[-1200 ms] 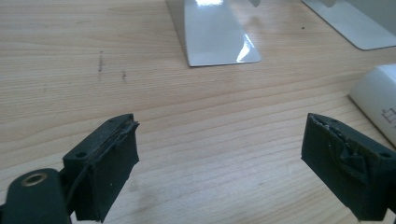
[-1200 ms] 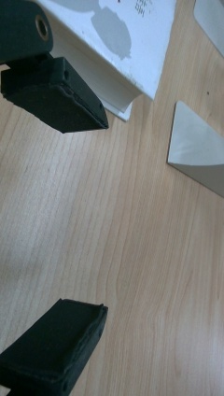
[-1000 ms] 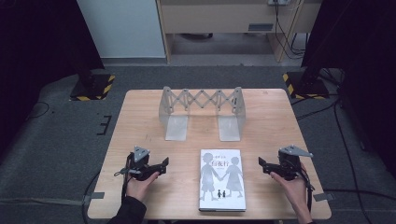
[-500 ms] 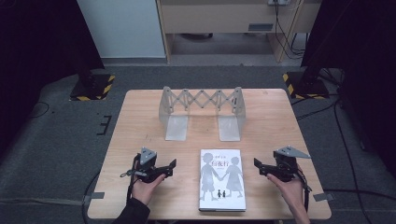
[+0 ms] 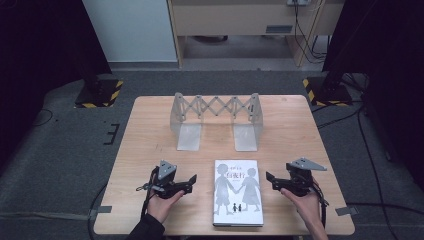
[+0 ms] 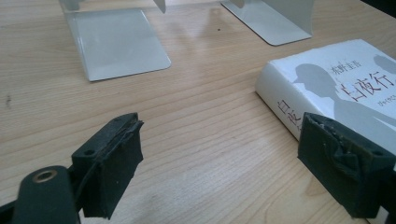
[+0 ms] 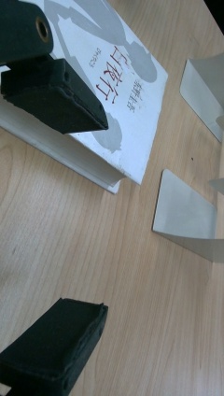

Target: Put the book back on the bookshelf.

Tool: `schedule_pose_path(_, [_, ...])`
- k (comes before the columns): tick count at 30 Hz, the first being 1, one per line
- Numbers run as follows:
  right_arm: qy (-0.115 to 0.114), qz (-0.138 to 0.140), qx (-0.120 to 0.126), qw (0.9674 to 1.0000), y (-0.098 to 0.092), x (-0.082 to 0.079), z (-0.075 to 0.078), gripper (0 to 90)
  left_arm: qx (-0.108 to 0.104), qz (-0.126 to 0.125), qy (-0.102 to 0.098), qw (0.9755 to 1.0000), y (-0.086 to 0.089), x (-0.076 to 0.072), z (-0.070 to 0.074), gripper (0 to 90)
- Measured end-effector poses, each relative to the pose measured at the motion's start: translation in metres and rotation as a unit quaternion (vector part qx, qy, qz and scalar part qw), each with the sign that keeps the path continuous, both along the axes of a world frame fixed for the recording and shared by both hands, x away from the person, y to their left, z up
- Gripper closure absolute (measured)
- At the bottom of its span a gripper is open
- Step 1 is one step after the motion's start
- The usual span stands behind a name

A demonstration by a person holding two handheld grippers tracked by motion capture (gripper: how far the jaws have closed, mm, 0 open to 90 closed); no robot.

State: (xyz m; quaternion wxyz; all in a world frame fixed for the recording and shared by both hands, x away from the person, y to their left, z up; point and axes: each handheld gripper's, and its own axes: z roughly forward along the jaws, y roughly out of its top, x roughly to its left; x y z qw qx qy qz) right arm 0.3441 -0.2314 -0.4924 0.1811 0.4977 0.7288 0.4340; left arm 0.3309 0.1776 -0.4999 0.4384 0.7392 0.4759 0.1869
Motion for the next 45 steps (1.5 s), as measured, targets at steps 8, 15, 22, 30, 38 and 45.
schedule_pose_path(8, [0.003, 0.016, 0.010, 0.9998, 0.008, -0.001, -0.002, 10.5, -0.003, -0.022, 0.000, 0.9998, -0.013, -0.003, -0.002, 14.1])
schedule_pose_path(15, [0.004, 0.024, 0.014, 0.9996, 0.013, -0.002, -0.004, 10.6, -0.001, -0.036, 0.002, 0.9994, -0.023, -0.004, -0.004, 14.7])
schedule_pose_path(22, [0.008, 0.036, 0.016, 0.9992, 0.020, -0.003, -0.007, 11.0, 0.004, -0.050, 0.001, 0.9988, -0.032, -0.006, -0.005, 16.1])
schedule_pose_path(30, [0.012, 0.049, 0.020, 0.9985, 0.028, -0.003, -0.012, 11.6, 0.005, -0.070, 0.009, 0.9975, -0.044, -0.007, -0.008, 16.5])
schedule_pose_path(38, [0.022, 0.066, 0.029, 0.9972, 0.036, -0.005, -0.017, 12.4, 0.005, -0.087, 0.017, 0.9960, -0.051, -0.008, -0.012, 16.5])
schedule_pose_path(45, [0.030, 0.076, 0.033, 0.9961, 0.043, -0.005, -0.021, 12.5, 0.011, -0.101, 0.018, 0.9947, -0.058, -0.009, -0.014, 16.4])
